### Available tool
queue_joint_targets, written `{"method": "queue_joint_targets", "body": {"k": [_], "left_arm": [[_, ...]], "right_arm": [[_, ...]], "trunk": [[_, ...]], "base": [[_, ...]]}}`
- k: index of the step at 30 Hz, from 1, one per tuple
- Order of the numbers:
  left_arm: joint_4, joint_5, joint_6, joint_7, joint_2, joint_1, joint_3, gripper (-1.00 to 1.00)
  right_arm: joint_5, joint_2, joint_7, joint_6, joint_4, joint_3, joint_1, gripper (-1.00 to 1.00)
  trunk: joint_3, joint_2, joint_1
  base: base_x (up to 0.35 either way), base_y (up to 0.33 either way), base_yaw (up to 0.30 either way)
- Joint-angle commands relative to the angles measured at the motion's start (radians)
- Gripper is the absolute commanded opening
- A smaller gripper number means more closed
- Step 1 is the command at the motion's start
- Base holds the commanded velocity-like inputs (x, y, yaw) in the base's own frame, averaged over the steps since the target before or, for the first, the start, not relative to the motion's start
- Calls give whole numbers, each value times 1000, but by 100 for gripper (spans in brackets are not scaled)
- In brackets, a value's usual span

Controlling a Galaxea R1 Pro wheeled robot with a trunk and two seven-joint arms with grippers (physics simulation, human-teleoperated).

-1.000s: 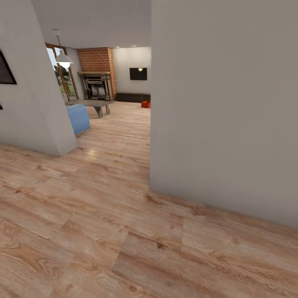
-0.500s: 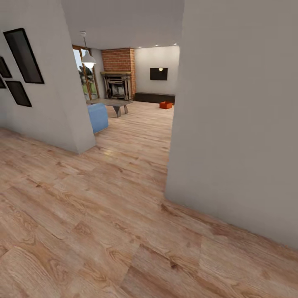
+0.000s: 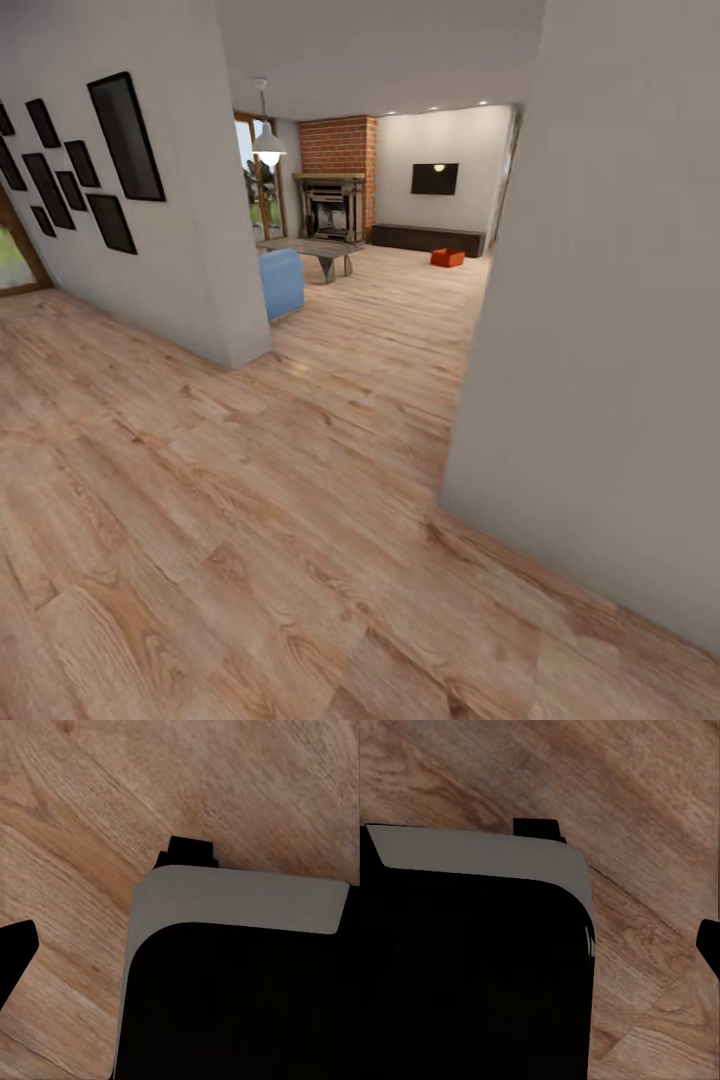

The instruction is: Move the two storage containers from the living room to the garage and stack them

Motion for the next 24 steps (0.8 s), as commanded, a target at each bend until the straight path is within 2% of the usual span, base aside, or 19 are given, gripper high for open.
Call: {"method": "queue_joint_targets", "body": {"k": [1,24], "left_arm": [[1,7,-3,1,0,-1,0,100],[1,7,-3,1,0,-1,-1,100]], "right_arm": [[-8,1,-1,-5,3,8,-1,100],[-8,-1,-1,-5,3,8,-1,100]], "trunk": [[-1,0,0],[-1,0,0]], "base": [[322,0,269],[322,0,269]]}}
